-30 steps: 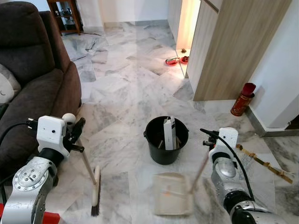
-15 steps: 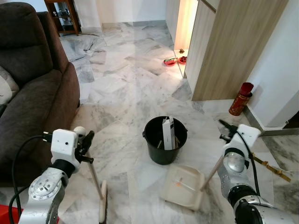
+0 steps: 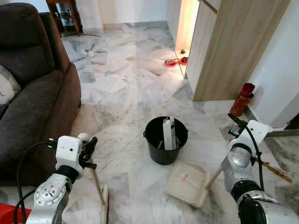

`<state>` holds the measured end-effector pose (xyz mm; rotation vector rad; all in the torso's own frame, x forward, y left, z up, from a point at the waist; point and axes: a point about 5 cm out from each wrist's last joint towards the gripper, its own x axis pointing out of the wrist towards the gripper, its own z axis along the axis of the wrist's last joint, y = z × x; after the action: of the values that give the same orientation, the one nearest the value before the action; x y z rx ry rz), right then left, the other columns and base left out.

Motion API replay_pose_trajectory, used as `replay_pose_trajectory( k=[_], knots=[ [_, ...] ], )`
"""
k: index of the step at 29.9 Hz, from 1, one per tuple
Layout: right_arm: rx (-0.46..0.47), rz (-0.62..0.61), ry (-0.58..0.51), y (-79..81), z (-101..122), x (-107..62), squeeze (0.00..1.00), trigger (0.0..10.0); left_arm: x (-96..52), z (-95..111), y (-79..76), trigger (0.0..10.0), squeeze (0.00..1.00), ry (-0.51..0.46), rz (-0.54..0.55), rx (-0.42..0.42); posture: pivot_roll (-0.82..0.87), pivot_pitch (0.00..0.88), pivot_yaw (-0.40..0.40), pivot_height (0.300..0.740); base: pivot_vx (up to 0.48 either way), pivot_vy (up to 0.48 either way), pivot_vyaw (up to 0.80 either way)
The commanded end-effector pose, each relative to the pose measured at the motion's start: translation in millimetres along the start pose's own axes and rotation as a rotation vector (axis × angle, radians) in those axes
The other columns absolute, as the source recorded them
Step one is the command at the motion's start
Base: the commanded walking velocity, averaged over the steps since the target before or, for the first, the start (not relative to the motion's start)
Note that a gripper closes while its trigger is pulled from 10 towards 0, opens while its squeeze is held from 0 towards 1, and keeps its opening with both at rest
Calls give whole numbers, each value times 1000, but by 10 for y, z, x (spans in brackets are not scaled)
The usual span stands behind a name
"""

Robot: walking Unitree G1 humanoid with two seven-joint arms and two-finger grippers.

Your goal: Sweep floor

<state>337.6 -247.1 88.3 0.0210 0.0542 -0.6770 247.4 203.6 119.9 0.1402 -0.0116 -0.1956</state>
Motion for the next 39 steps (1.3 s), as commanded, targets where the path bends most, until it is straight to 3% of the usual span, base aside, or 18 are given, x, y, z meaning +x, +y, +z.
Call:
replay_pose_trajectory(
  k=[1, 6, 13, 22, 24, 30, 32, 33, 39],
  knots=[
    [21, -5, -86, 21, 193, 62, 0, 10000, 0, 23, -22, 10000, 0, -20, -10, 31, 48, 39, 25, 740, 0, 0, 0],
    [54, -39, -104, -3, 253, 88, 0, 10000, -5, -5, -53, 10000, 0, -18, -18, 34, 49, 39, 26, 740, 0, 0, 0],
    [201, -140, -94, -52, 438, 191, 0, 10000, -7, -16, -60, 10000, 0, -21, -19, 31, 53, 38, 28, 740, 0, 0, 0],
    [219, -170, -174, -82, 730, 298, 0, 10000, -12, -23, -66, 10000, 0, -23, -19, 29, 54, 37, 29, 740, 0, 0, 0],
    [163, -113, -171, -22, 752, 309, 0, 10000, -12, -23, -68, 10000, 0, -24, -19, 29, 52, 37, 29, 740, 0, 0, 0],
    [137, 203, -149, 306, 715, 226, 0, 10000, -6, -21, -89, 10000, 0, -28, -31, 41, 50, 37, 28, 740, 0, 0, 0],
    [137, 203, -149, 306, 715, 226, 0, 10000, -6, -21, -89, 10000, 0, -28, -31, 41, 50, 37, 28, 740, 0, 0, 0],
    [78, 339, -175, 448, 660, 131, 0, 10000, -5, -9, -91, 10000, 0, -34, -32, 46, 50, 37, 28, 740, 0, 0, 0],
    [89, 443, -127, 513, 543, 69, 0, 10000, -10, 9, -82, 10000, 0, -43, -33, 43, 53, 34, 32, 740, 0, 0, 0]
  ],
)
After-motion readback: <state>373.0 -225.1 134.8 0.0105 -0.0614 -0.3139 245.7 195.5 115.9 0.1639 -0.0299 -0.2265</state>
